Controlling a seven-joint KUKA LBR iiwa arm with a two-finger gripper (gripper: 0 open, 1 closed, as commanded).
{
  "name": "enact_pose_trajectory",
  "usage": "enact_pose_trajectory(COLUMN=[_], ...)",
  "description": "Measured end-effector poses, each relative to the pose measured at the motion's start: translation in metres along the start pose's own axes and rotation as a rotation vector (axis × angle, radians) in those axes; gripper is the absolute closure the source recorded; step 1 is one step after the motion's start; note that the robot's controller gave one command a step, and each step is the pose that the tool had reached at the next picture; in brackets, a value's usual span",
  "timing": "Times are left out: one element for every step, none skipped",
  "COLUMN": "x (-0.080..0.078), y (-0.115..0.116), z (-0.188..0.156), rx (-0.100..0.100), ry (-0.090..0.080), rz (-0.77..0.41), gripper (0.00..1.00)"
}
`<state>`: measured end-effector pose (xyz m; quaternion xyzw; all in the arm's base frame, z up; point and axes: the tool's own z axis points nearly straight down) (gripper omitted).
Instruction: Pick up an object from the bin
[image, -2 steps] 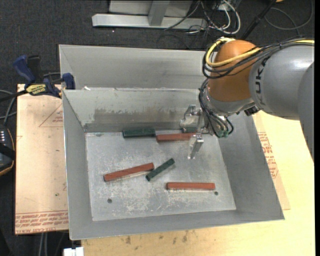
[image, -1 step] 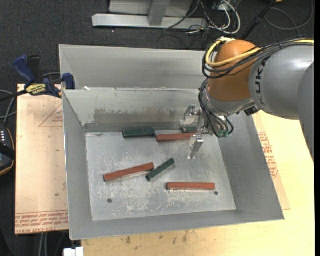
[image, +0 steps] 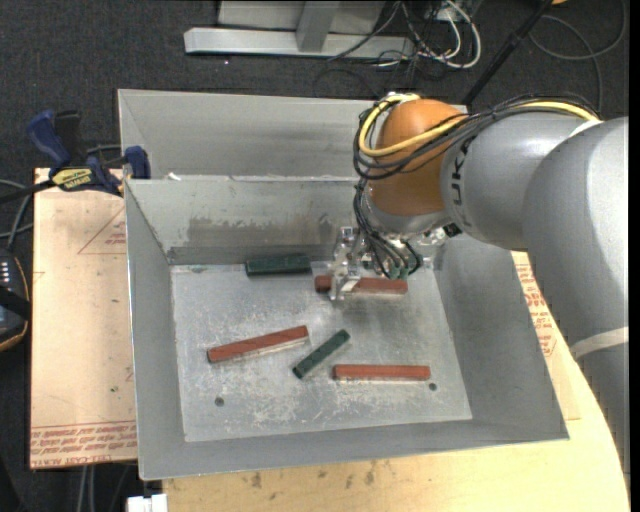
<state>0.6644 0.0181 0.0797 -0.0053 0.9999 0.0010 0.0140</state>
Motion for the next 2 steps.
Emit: enact_pose_trajectory(x=[0.000,0.013], y=[0.000,0.003], z=[0.000,-0.203], rx=[0.000,0.001], ry=[0.000,0.027], rz=[0.000,-0.007], gripper=[1.00,1.00])
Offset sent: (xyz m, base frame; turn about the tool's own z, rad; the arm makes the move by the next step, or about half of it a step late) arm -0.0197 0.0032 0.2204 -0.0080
